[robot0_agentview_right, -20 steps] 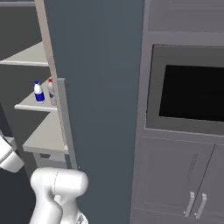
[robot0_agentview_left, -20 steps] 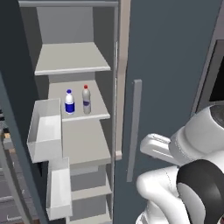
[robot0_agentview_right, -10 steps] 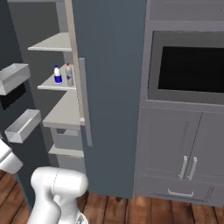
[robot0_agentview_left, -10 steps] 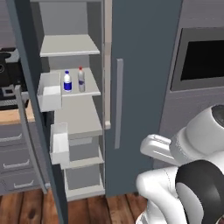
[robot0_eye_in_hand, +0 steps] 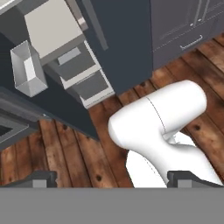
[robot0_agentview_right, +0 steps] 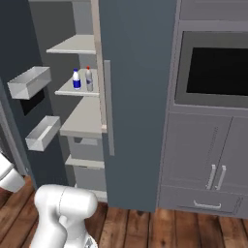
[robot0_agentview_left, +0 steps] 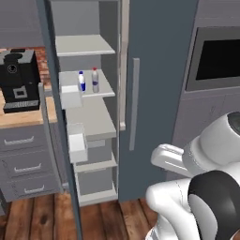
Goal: Take the bottled waters from the counter and place them in the freezer to freeze. Close the freezer door after placing the bottles.
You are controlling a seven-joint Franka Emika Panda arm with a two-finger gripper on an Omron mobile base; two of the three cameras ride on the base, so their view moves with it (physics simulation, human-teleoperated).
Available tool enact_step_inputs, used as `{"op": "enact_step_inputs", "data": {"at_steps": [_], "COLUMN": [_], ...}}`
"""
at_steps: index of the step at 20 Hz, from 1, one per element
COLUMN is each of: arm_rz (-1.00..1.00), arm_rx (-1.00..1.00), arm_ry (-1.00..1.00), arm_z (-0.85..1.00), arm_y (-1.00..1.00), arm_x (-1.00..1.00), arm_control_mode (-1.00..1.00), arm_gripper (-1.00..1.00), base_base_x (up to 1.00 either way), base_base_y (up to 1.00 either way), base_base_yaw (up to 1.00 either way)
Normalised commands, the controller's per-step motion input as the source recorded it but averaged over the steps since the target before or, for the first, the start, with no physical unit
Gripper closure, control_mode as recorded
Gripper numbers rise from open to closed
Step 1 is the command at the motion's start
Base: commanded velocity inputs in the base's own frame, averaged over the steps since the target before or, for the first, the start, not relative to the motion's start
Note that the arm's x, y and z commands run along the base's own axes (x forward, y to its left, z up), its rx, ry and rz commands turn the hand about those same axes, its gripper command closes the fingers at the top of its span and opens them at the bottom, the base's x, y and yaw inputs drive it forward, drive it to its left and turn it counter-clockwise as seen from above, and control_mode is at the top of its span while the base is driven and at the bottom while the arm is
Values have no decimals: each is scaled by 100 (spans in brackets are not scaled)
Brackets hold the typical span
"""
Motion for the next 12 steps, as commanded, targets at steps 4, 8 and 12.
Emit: {"op": "enact_step_inputs", "data": {"at_steps": [4,8,12], "arm_rz": [0,0,0], "arm_rx": [0,0,0], "arm_ry": [0,0,0], "arm_z": [0,0,0], "arm_y": [0,0,0], "arm_x": [0,0,0], "arm_control_mode": [100,100,100], "arm_gripper": [-100,-100,-100], "base_base_x": [8,4,29], "base_base_y": [31,0,28], "base_base_yaw": [-1,-1,-3]}}
